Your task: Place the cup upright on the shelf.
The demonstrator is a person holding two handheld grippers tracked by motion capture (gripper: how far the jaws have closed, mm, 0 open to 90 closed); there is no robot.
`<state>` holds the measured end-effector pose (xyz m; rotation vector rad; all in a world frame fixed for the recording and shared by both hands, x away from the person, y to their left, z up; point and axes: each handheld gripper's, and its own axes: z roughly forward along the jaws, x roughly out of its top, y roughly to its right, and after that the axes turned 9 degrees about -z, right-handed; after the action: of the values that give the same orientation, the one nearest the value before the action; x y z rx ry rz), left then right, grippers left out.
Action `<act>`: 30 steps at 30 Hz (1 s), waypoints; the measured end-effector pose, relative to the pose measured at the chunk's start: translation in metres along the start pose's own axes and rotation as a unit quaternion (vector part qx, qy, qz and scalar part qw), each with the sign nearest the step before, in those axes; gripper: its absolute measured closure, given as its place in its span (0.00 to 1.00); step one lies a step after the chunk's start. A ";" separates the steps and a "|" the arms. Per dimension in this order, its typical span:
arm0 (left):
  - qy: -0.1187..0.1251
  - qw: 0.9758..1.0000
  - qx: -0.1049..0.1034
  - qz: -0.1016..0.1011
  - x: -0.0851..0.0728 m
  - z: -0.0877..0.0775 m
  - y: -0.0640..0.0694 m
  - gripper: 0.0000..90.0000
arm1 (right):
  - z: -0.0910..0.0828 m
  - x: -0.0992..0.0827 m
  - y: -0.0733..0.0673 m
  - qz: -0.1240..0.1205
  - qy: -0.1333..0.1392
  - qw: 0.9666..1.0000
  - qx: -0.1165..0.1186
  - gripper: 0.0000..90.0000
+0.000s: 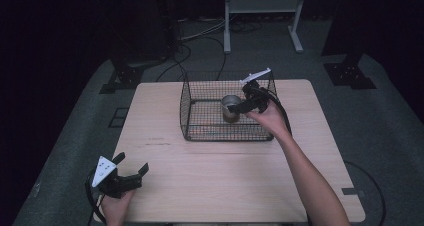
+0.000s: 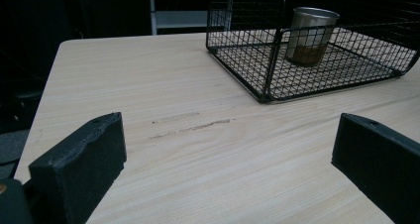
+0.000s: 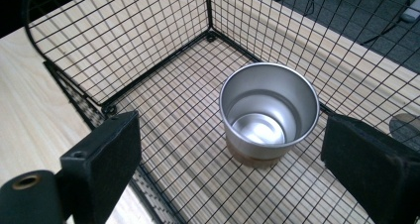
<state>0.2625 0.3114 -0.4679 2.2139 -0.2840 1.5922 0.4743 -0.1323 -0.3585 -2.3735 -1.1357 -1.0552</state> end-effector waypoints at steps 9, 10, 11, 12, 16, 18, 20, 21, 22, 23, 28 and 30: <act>-0.001 1.000 0.000 0.000 0.000 0.000 0.000 0.00 | -0.011 -0.007 -0.008 -0.009 0.006 1.000 0.007 0.09; -0.001 1.000 0.000 0.000 0.000 0.000 0.000 0.00 | -0.011 -0.007 -0.008 -0.009 0.006 1.000 0.007 0.09; -0.001 1.000 0.000 0.001 0.000 0.000 0.000 0.00 | -0.013 -0.008 -0.008 -0.011 0.006 1.000 0.007 0.09; -0.001 1.000 0.000 0.001 0.000 0.000 0.000 0.00 | -0.014 -0.008 -0.008 -0.013 0.009 1.000 0.006 0.09; -0.001 1.000 0.000 0.001 0.000 0.000 0.000 0.00 | -0.022 -0.015 -0.008 -0.009 0.014 1.000 0.008 0.09; -0.001 1.000 0.000 0.001 0.000 0.000 0.001 0.00 | -0.024 -0.019 -0.009 -0.008 0.013 1.000 0.009 0.09; -0.001 1.000 -0.001 0.001 0.000 0.001 0.001 0.00 | -0.025 -0.020 -0.009 -0.008 0.014 1.000 0.009 0.09; -0.001 1.000 -0.001 0.000 0.000 0.001 0.001 0.00 | -0.029 -0.024 -0.011 -0.011 0.019 1.000 0.010 0.09; -0.001 1.000 -0.001 0.000 0.000 0.001 0.001 0.00 | -0.030 -0.025 -0.012 -0.011 0.021 1.000 0.010 0.09; -0.001 1.000 -0.001 0.000 0.000 0.001 0.001 0.00 | -0.031 -0.026 -0.012 -0.011 0.022 1.000 0.010 0.09; -0.005 1.000 -0.001 0.004 0.000 0.002 0.002 0.00 | -0.035 -0.031 -0.015 -0.014 0.020 1.000 0.009 0.09; -0.003 1.000 -0.002 0.004 -0.001 0.002 0.002 0.00 | -0.039 -0.035 -0.017 -0.021 0.025 0.999 0.011 0.12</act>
<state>0.2627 0.3085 -0.4684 2.2188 -0.2987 1.5875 0.4277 -0.1615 -0.3584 -2.3032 -1.1782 -1.1023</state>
